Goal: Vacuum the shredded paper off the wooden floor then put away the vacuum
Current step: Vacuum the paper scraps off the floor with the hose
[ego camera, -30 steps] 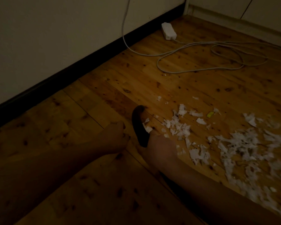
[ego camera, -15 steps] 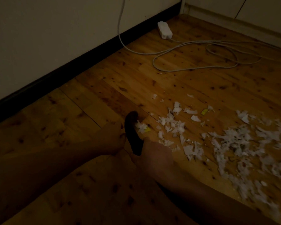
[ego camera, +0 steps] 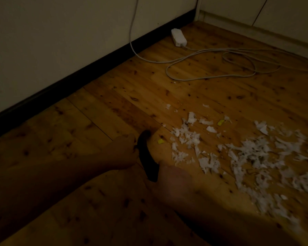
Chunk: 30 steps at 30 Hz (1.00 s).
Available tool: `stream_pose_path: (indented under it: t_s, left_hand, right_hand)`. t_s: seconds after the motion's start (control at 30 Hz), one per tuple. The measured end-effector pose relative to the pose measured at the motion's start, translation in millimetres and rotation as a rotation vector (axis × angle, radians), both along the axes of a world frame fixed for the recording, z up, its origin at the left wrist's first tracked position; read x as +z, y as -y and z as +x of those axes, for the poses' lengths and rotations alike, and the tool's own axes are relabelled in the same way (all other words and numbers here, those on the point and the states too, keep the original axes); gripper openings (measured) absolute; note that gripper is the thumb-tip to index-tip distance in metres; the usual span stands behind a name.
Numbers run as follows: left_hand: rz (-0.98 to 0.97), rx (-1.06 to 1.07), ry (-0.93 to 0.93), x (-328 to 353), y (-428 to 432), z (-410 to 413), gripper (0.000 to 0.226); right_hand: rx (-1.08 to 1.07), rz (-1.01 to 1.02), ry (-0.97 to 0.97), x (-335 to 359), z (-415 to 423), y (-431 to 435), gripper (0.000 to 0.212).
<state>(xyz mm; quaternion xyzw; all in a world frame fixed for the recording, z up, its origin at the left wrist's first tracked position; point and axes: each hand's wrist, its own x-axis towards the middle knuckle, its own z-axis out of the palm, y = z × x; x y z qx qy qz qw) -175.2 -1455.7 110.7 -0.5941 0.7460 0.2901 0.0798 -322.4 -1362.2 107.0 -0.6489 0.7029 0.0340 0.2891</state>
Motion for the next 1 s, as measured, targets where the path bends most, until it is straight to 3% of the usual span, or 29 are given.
stream_pose_path:
  t_s: [0.47,1.0]
  left_hand:
    - [0.046,-0.092,0.042,-1,-13,-3,0.038]
    - [-0.017,-0.163,0.050,8,-19,-30,0.043]
  right_hand:
    - [-0.053,0.019,-0.022,7,-2,-28,0.057]
    - [-0.046,-0.013,0.027,7,-37,-27,0.050]
